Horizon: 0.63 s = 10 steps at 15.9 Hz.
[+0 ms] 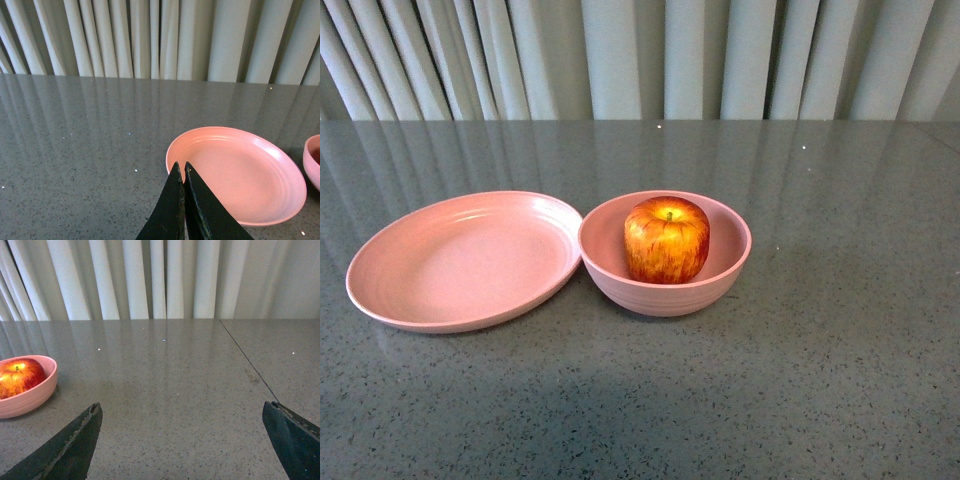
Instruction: Move apple from plate to bowl
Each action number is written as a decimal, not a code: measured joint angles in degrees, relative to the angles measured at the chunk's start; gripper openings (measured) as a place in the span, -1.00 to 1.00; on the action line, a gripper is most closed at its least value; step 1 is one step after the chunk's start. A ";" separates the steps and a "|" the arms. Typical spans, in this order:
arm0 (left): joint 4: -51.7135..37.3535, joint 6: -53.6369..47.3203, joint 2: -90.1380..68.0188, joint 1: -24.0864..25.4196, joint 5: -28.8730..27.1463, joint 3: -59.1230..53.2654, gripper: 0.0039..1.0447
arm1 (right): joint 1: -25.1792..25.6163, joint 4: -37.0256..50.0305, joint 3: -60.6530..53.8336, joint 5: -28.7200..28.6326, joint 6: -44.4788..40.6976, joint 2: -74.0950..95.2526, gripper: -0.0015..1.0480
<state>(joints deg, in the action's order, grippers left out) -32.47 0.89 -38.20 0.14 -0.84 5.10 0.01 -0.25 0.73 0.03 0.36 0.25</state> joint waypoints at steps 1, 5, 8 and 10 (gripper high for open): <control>1.29 -0.02 2.27 0.07 0.50 -0.70 -0.98 | 0.00 0.00 0.00 -0.02 -0.02 0.00 0.87; 6.45 -0.04 9.42 -0.26 0.85 -2.64 -0.98 | 0.00 0.02 0.00 -0.02 -0.02 0.00 0.87; 8.57 -0.07 13.66 -0.26 0.85 -4.28 -0.98 | 0.00 0.00 0.00 -0.02 0.00 0.00 0.87; 11.32 -0.07 17.33 -0.26 0.81 -4.28 -0.98 | 0.00 0.00 0.00 -0.02 0.00 0.00 0.87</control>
<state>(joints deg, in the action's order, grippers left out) -21.15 0.82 -20.86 -0.12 -0.03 0.82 0.01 -0.25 0.73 0.01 0.36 0.25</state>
